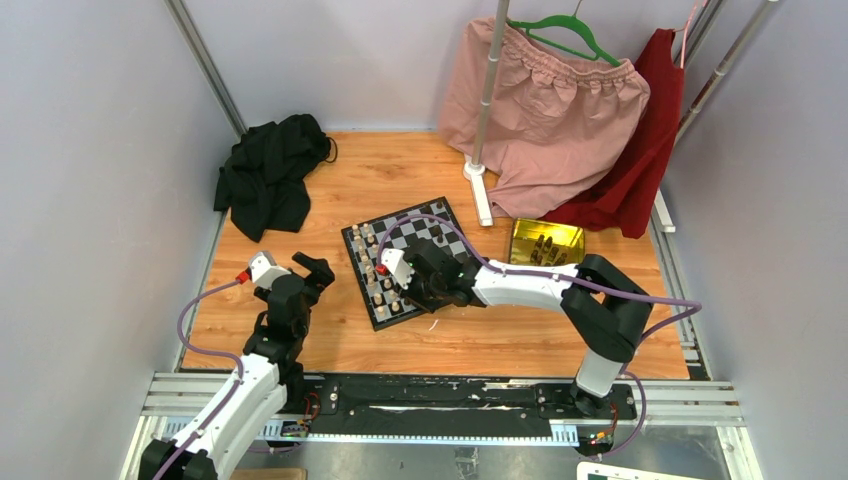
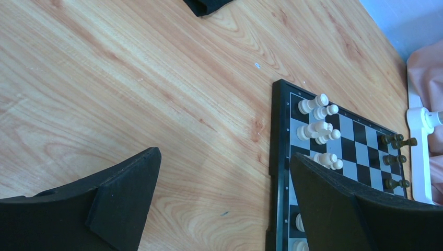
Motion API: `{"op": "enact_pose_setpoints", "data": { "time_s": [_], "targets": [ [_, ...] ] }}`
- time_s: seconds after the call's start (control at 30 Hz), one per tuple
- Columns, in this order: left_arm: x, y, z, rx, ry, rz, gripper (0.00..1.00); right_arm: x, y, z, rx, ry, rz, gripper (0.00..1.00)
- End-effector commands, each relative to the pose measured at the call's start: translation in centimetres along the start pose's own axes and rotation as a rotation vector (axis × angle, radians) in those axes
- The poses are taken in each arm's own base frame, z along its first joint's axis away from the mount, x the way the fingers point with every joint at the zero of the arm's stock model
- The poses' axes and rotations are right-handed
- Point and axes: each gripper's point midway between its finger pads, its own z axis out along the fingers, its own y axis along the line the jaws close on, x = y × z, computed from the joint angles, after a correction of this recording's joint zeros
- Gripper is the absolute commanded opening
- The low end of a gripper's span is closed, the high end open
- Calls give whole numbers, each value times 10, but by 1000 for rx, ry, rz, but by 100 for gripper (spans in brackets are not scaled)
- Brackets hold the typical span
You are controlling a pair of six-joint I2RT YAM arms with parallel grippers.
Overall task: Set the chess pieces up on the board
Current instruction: Pick up the chess piece from the chessboard.
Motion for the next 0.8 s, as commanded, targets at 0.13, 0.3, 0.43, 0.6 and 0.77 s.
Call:
{"op": "enact_pose_setpoints", "data": {
  "time_s": [0.13,0.3,0.43,0.6,0.77],
  "targets": [
    [1,5,1,-11,-10,13,100,-5,-3,7,-13,-5,15,25],
    [1,5,1,-11,-12,12,100,-6,-3,6,-13,-7,14,29],
    [0,5,1,-10,-12,12,100,-8,-3,6,-14,-11,14,30],
    [1,6,1,-11,-12,12,100,-10,-4,6,-15,-15,14,25],
    [1,6,1,-13,-12,13,100,-13,-4,5,-13,-23,14,20]
  ]
}}
